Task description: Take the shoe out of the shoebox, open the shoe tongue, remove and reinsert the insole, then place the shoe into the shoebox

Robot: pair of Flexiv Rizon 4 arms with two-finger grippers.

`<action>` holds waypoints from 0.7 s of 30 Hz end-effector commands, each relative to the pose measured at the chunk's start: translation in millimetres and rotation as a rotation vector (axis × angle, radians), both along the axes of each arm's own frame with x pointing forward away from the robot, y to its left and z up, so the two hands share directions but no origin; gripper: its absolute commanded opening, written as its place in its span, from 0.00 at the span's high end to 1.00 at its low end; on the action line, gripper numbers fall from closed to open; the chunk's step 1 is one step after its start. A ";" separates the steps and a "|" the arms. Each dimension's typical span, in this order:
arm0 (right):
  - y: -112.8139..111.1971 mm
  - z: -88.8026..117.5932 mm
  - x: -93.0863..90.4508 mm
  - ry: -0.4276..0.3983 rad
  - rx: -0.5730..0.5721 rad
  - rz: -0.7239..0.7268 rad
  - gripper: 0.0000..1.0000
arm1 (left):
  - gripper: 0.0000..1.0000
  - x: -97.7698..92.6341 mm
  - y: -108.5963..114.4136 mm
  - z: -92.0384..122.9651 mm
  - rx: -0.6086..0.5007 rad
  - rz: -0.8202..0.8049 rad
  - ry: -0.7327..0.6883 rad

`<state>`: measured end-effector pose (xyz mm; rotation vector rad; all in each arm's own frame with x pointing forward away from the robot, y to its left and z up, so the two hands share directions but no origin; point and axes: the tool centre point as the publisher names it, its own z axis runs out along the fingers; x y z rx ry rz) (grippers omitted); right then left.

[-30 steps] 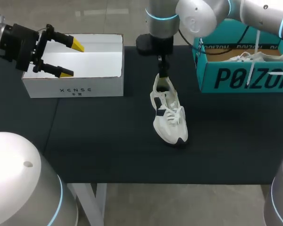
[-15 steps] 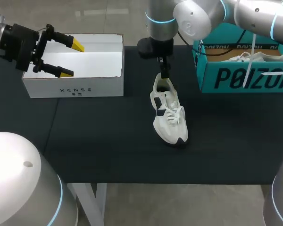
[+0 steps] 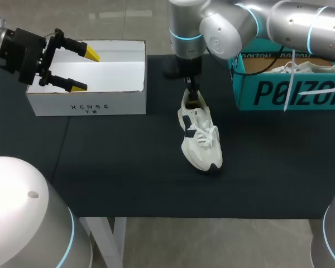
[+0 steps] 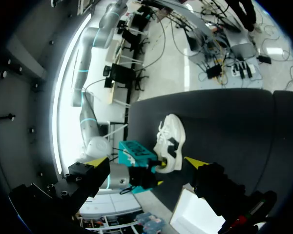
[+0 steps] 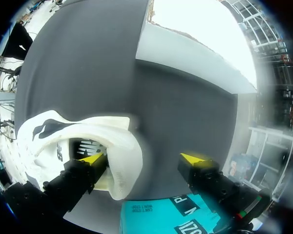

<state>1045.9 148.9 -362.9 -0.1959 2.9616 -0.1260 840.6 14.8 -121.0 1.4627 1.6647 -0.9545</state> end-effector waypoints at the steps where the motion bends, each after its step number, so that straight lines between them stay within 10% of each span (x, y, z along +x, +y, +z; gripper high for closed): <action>1: 9.2 -13.6 8.9 0.021 -0.029 0.012 0.00 | 0.00 0.2 -0.1 0.3 0.002 -0.001 0.000; 7: 10.2 -27.3 4.5 0.060 -0.045 0.017 0.00 | 0.00 0.2 -0.1 0.3 0.002 -0.001 0.000; 13: 8.9 -28.4 0.3 0.079 -0.059 0.010 1.00 | 0.00 0.2 -0.1 0.3 0.002 -0.001 0.000; 21: -2.4 4.7 -6.5 0.061 -0.090 -0.048 1.00 | 0.00 0.2 -0.1 0.3 0.002 -0.001 0.000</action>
